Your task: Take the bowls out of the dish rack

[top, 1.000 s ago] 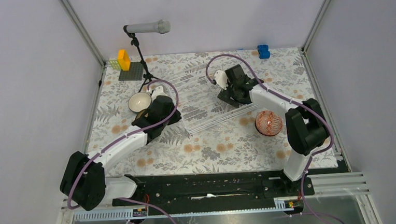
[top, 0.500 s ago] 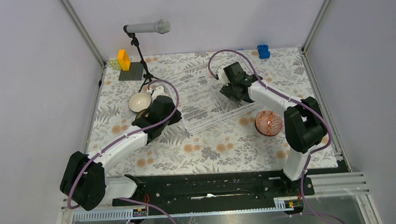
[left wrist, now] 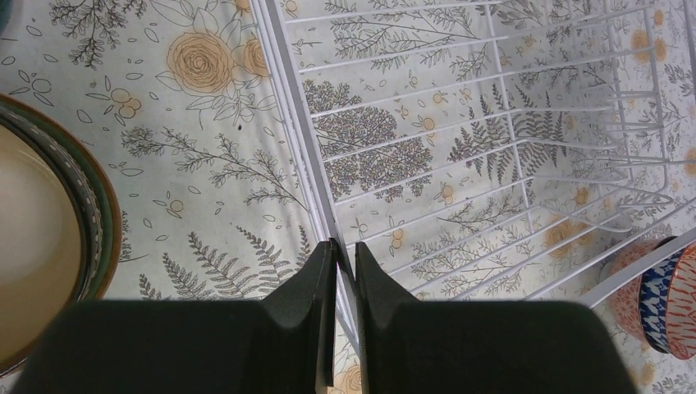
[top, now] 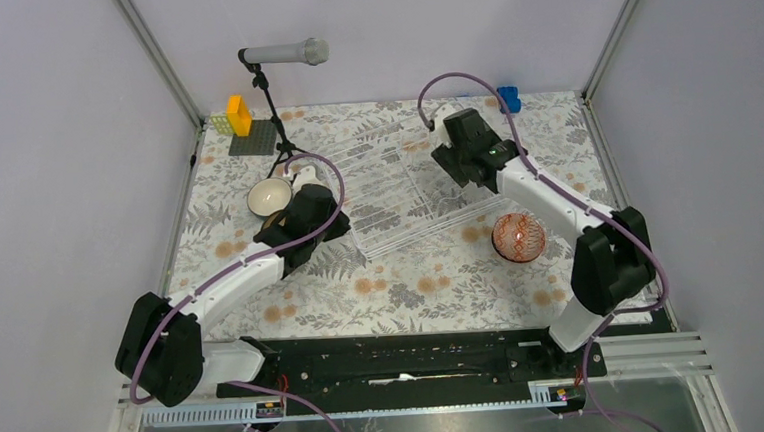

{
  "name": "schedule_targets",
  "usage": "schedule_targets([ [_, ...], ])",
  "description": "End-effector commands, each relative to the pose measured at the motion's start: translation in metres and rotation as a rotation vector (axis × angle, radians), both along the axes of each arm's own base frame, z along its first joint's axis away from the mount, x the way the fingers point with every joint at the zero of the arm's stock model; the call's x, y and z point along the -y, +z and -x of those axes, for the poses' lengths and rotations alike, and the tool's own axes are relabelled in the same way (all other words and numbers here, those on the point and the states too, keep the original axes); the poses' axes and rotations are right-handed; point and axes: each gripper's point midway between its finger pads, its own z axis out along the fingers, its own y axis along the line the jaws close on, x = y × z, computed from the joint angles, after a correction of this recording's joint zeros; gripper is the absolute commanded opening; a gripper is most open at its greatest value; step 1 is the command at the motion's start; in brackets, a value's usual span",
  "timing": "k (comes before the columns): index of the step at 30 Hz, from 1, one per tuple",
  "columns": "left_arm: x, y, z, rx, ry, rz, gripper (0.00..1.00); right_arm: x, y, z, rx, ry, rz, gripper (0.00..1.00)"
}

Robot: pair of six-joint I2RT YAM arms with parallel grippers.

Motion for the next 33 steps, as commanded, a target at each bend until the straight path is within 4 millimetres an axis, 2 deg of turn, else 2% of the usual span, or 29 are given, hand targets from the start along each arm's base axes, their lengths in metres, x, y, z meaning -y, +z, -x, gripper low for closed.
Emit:
schedule_targets([
  [1,0.006,0.03,-0.004,0.077,-0.032,0.046,0.05,0.007,0.095,-0.016,0.358,-0.14,-0.205,0.57],
  [5,0.005,0.031,-0.002,0.078,-0.03,0.044,0.06,0.008,0.12,-0.012,0.49,-0.173,-0.366,0.57],
  [8,0.005,0.032,-0.002,0.077,-0.03,0.045,0.06,0.011,0.131,-0.011,0.518,-0.193,-0.479,0.56],
  [12,0.005,0.033,-0.001,0.078,-0.031,0.049,0.06,0.024,0.135,-0.012,0.517,-0.249,-0.627,0.52],
  [15,0.005,0.034,-0.001,0.081,-0.03,0.053,0.06,0.024,0.133,-0.011,0.467,-0.229,-0.792,0.51],
  [18,0.005,0.033,0.0,0.077,-0.031,0.055,0.06,0.018,0.135,-0.011,0.439,-0.174,-0.921,0.49],
  [26,0.006,0.033,0.001,0.074,-0.033,0.066,0.06,-0.019,0.134,-0.002,0.295,-0.016,-1.173,0.47],
  [31,0.006,0.034,0.002,0.076,-0.033,0.068,0.06,-0.037,0.124,0.001,0.207,0.019,-1.281,0.46],
  [33,0.003,0.035,0.003,0.075,-0.022,0.061,0.1,-0.046,0.122,0.004,0.161,0.046,-1.336,0.45],
])
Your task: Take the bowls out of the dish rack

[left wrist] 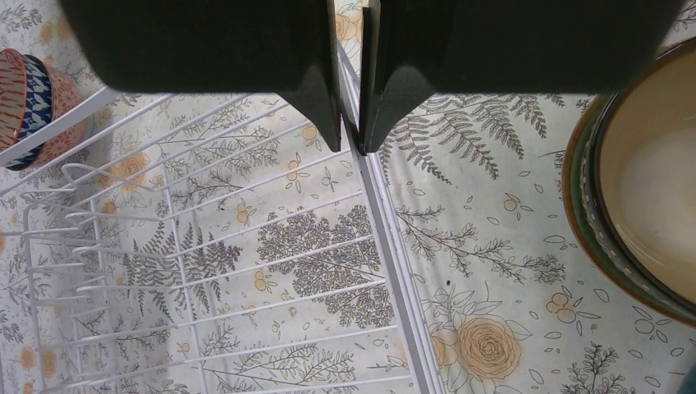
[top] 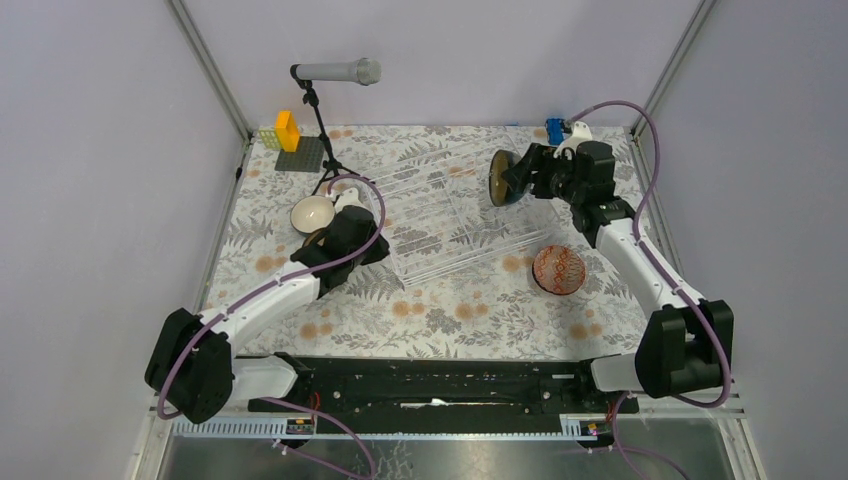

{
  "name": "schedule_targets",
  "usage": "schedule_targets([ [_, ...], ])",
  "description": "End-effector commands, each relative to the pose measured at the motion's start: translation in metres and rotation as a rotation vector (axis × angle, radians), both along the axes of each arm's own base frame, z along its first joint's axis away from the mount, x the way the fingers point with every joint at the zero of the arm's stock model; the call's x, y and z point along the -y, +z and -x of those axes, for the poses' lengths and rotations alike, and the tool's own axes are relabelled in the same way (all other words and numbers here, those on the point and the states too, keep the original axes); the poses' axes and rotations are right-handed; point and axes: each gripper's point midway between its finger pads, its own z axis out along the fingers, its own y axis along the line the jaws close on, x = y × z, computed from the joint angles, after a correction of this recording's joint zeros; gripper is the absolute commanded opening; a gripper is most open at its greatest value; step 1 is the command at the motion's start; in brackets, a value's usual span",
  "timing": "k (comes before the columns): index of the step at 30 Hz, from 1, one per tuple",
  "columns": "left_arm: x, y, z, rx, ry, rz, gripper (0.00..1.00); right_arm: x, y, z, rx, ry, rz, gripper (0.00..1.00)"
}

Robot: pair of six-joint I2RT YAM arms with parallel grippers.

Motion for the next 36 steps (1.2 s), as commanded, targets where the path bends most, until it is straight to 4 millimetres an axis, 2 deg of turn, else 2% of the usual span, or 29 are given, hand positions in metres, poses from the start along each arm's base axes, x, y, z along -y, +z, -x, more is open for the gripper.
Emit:
schedule_targets([
  [1,0.004,0.035,-0.007,0.094,0.004,0.058,0.14,-0.034,0.052,-0.002,0.138,0.157,-0.212,0.45],
  [3,-0.003,0.037,-0.007,0.091,0.032,0.041,0.25,-0.045,0.053,0.001,0.109,0.22,-0.275,0.45],
  [5,-0.008,0.043,-0.005,0.097,0.046,0.033,0.4,-0.055,0.053,0.003,0.071,0.272,-0.336,0.45],
  [10,-0.013,0.083,0.003,0.172,0.04,0.076,0.74,-0.081,0.058,0.012,-0.024,0.454,-0.507,0.42],
  [13,-0.006,0.11,0.006,0.248,-0.016,0.121,0.82,-0.092,0.062,0.017,-0.083,0.539,-0.618,0.35],
  [16,0.015,0.132,0.007,0.321,-0.131,0.19,0.83,-0.099,0.063,0.024,-0.115,0.593,-0.691,0.35],
  [18,0.027,0.14,0.003,0.335,-0.168,0.226,0.83,-0.105,0.058,0.028,-0.135,0.607,-0.699,0.35],
  [25,0.076,0.15,-0.025,0.293,-0.279,0.303,0.81,-0.131,0.047,0.045,-0.169,0.658,-0.653,0.36],
  [28,0.084,0.152,-0.035,0.289,-0.28,0.315,0.81,-0.137,0.042,0.048,-0.18,0.662,-0.627,0.38],
  [31,0.088,0.143,-0.041,0.265,-0.272,0.317,0.8,-0.139,0.039,0.05,-0.183,0.66,-0.609,0.38],
  [36,0.079,0.128,-0.05,0.245,-0.193,0.278,0.74,-0.14,0.04,0.055,-0.178,0.674,-0.6,0.38],
])
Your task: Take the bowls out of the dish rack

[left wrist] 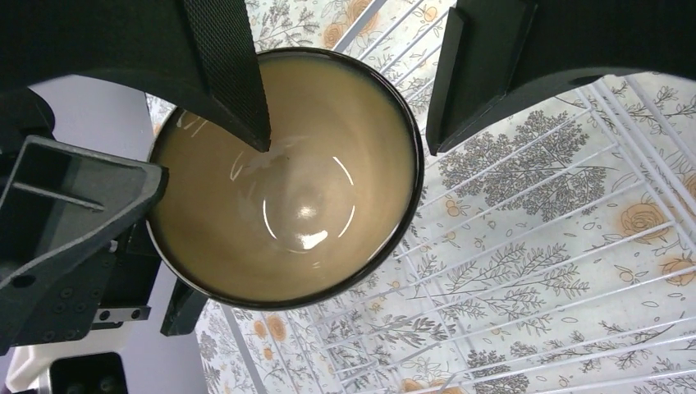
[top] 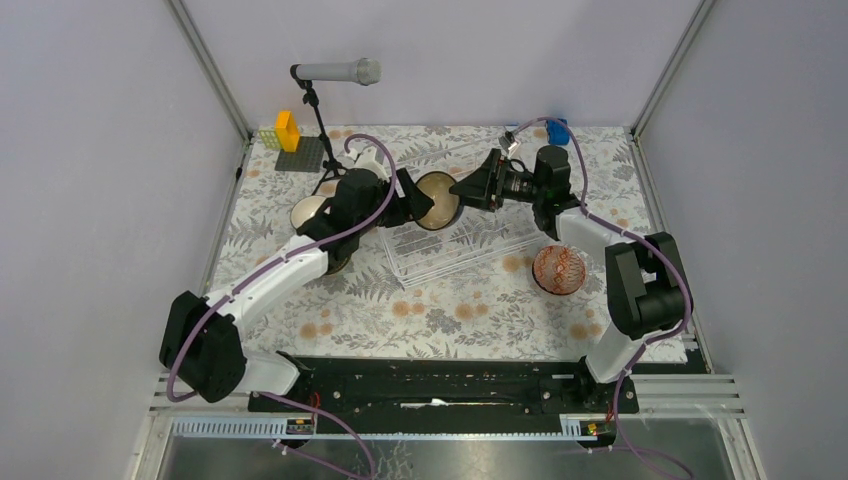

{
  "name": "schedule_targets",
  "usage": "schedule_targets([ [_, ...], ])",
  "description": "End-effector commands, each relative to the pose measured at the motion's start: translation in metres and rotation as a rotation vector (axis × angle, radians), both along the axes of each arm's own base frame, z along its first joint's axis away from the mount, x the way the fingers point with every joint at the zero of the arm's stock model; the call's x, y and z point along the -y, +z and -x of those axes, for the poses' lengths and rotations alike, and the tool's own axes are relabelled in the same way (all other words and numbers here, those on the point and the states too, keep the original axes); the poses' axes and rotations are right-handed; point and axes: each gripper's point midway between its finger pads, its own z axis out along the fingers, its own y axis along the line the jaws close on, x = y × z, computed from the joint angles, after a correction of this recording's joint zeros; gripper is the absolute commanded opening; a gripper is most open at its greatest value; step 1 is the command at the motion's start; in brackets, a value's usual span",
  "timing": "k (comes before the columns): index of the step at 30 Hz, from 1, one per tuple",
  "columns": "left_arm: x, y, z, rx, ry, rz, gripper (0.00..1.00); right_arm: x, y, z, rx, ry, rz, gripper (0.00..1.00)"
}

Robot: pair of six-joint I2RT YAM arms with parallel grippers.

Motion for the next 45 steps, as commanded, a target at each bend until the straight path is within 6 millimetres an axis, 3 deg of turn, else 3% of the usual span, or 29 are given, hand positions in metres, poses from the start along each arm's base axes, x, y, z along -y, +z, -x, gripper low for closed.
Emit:
schedule_targets([
  [1,0.001,0.027,-0.014,0.072,0.044,0.047,0.72,-0.002,0.045,0.011,0.169,0.04,-0.037,0.38],
  [5,0.006,0.023,-0.016,0.074,0.033,0.056,0.61,-0.005,0.045,0.015,0.18,0.06,-0.031,0.39],
  [16,0.006,0.008,-0.02,0.045,0.048,0.044,0.62,-0.008,0.053,0.027,0.208,0.103,-0.035,0.41],
  [23,0.005,0.012,-0.018,0.062,0.047,0.053,0.29,-0.008,0.053,0.028,0.212,0.099,-0.02,0.42],
  [28,-0.002,0.013,-0.021,0.08,0.078,0.032,0.0,-0.008,0.048,0.023,0.209,0.072,0.029,0.55],
  [34,-0.01,0.015,-0.025,0.092,0.089,-0.053,0.0,0.003,0.017,0.001,0.232,-0.082,0.311,0.82],
  [39,-0.025,0.011,-0.03,0.087,0.136,-0.152,0.0,0.023,-0.006,-0.009,0.233,-0.176,0.552,0.82],
  [45,-0.036,0.011,-0.033,0.091,0.179,-0.221,0.0,0.039,-0.015,-0.018,0.277,-0.277,0.753,0.74],
])
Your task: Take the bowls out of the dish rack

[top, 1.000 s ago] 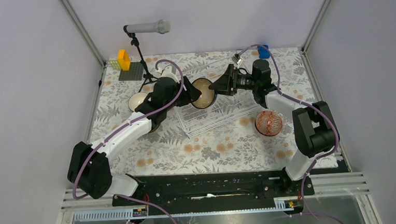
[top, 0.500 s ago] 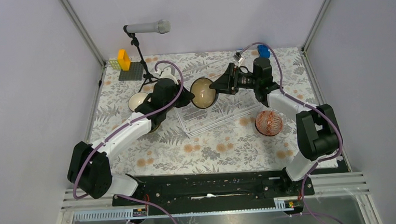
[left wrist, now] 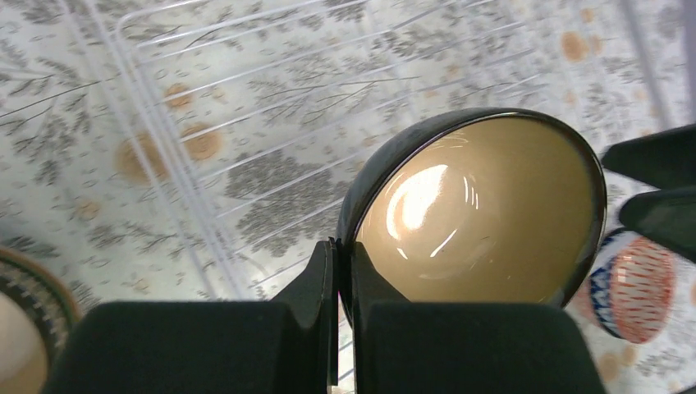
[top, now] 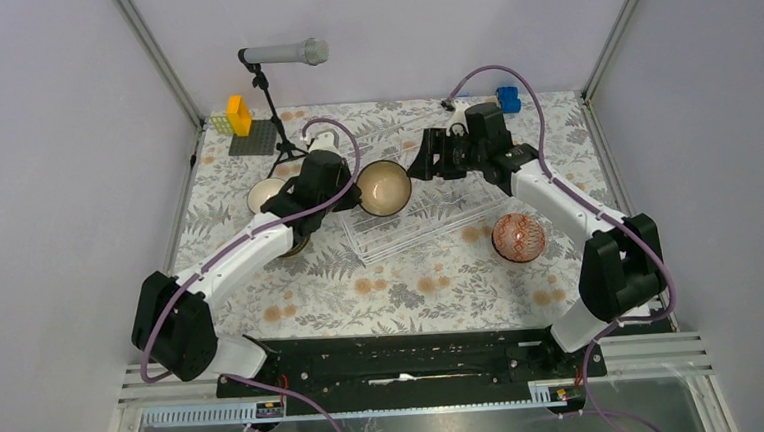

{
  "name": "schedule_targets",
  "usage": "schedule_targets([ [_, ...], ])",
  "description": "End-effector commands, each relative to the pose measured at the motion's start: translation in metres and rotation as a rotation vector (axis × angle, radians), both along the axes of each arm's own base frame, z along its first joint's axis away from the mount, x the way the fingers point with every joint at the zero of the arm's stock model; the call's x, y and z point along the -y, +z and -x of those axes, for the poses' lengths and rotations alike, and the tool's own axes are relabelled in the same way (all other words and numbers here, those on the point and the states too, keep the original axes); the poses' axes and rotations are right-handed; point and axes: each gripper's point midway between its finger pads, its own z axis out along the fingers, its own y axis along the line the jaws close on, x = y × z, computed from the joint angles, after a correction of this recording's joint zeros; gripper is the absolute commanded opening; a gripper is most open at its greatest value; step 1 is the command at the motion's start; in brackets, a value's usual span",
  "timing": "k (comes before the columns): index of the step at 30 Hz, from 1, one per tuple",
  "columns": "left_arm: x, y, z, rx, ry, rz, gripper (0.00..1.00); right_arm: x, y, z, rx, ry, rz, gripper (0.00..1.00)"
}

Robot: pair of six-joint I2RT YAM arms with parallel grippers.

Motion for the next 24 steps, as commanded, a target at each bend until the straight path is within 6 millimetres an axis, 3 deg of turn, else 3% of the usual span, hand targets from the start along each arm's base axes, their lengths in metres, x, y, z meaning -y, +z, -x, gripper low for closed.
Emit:
schedule_targets([
  [1,-0.002,0.051,-0.022,0.144,0.057,0.01,0.0,0.021,0.013,-0.008,0.119,-0.087,0.205,0.72],
  [5,0.004,0.054,-0.021,0.154,0.056,0.001,0.0,0.017,0.009,-0.007,0.129,-0.089,0.266,0.64],
  [17,0.023,0.054,-0.02,0.15,0.03,-0.021,0.0,0.0,0.001,0.001,0.138,-0.057,0.332,0.59],
  [21,0.03,0.059,-0.017,0.159,0.012,0.004,0.0,0.0,-0.007,0.0,0.121,-0.059,0.377,0.42],
  [24,0.037,0.063,-0.014,0.168,-0.013,0.053,0.0,0.001,-0.009,-0.002,0.117,-0.066,0.399,0.22],
])
